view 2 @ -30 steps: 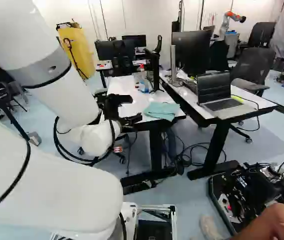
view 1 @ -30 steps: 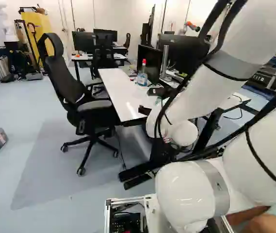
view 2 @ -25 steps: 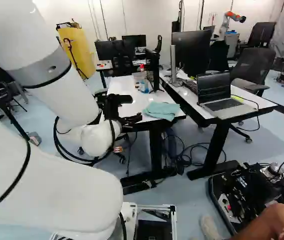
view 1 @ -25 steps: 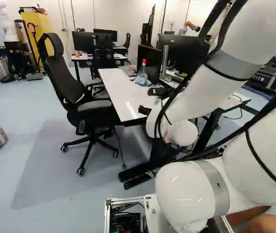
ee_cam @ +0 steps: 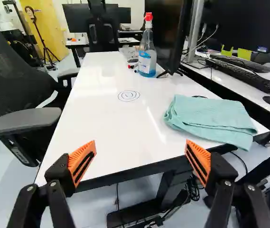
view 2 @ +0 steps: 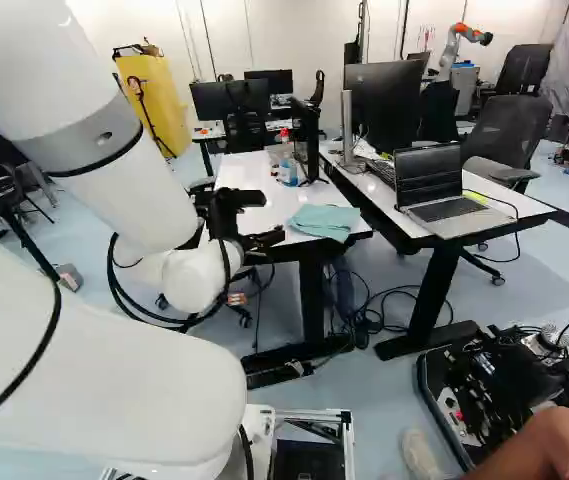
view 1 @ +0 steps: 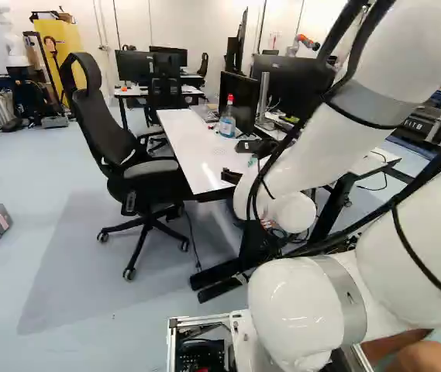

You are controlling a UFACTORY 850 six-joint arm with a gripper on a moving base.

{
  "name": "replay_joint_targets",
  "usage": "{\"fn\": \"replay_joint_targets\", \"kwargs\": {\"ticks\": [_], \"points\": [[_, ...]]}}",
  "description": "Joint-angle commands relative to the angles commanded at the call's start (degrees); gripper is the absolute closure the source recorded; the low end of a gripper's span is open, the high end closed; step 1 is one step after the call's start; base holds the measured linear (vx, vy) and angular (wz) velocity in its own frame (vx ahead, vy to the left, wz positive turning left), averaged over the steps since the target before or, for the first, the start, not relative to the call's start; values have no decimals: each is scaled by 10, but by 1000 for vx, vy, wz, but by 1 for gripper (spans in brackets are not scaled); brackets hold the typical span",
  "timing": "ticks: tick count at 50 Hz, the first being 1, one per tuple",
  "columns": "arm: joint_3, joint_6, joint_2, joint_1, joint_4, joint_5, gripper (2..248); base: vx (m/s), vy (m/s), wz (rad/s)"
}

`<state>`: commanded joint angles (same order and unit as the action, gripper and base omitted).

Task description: Clean the table with the green towel

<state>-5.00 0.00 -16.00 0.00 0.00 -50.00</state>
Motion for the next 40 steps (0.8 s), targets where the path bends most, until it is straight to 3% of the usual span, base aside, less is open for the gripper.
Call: {"fn": "replay_joint_targets", "kwargs": {"ticks": [23,40], "points": [[-6,0,-7,-2,0,0,3,0,0,0],[-36,0,-2,-19,0,0,3,0,0,0]]}}
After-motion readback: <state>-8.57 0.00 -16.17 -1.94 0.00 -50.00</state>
